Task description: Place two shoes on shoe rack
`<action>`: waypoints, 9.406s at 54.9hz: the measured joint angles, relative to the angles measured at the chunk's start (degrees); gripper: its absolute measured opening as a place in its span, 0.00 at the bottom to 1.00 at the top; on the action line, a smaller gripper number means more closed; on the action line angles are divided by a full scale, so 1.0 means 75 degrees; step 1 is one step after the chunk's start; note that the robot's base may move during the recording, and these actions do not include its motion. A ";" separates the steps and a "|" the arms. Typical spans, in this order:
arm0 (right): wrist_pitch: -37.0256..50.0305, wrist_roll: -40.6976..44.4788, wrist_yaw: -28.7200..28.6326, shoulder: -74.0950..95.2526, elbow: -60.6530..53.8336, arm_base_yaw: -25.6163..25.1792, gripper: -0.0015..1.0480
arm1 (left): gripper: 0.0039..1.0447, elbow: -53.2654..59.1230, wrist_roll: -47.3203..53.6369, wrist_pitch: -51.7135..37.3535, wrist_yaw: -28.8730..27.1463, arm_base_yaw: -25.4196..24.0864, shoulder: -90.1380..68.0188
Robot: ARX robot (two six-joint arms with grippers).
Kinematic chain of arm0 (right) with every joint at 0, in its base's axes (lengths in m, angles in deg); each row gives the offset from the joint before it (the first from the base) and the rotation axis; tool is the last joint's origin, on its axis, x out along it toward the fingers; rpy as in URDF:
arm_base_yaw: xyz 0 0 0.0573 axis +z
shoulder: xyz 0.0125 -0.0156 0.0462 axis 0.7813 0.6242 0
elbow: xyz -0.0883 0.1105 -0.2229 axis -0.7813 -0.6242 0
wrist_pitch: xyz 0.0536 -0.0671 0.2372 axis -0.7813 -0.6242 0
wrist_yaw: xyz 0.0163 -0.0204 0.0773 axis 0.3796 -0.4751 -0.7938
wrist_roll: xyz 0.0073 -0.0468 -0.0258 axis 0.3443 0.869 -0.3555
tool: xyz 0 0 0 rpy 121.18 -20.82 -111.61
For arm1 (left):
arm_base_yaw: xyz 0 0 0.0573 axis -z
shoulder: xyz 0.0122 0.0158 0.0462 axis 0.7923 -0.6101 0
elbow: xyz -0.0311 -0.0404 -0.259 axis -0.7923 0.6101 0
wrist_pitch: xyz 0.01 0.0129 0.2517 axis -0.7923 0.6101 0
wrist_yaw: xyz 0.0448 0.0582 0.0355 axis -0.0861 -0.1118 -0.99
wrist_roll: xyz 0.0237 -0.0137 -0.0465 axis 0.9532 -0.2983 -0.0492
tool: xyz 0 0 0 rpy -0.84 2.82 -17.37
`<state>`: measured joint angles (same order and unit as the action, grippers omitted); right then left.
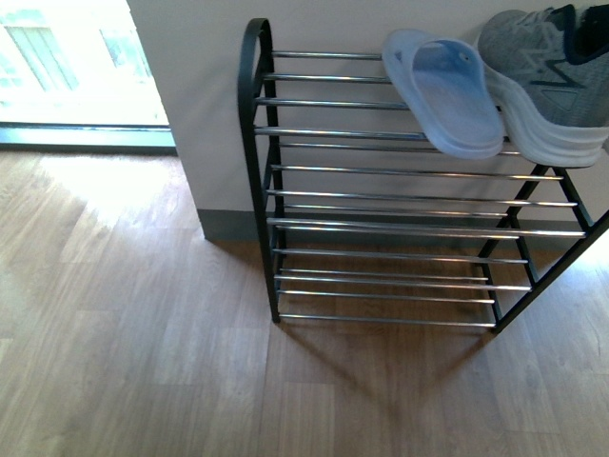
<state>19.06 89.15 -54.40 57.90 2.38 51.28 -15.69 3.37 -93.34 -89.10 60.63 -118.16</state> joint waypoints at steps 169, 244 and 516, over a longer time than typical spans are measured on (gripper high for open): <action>-0.0015 0.0000 0.0026 -0.0003 0.0000 0.0000 0.91 | 0.91 -0.6881 -0.4721 -0.0571 0.0251 0.2681 -0.7507; -0.0015 0.0003 0.0023 -0.0003 0.0000 0.0000 0.91 | 0.01 0.0848 -0.1428 -0.0848 0.2600 -0.1072 0.2285; -0.0026 0.0003 0.0023 -0.0015 0.0000 0.0000 0.91 | 0.91 0.1137 -0.1384 0.1699 0.2602 -0.1078 0.5117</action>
<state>18.87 89.17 -54.22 57.79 2.38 51.28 -7.16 -7.02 -80.60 -69.58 52.55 -79.78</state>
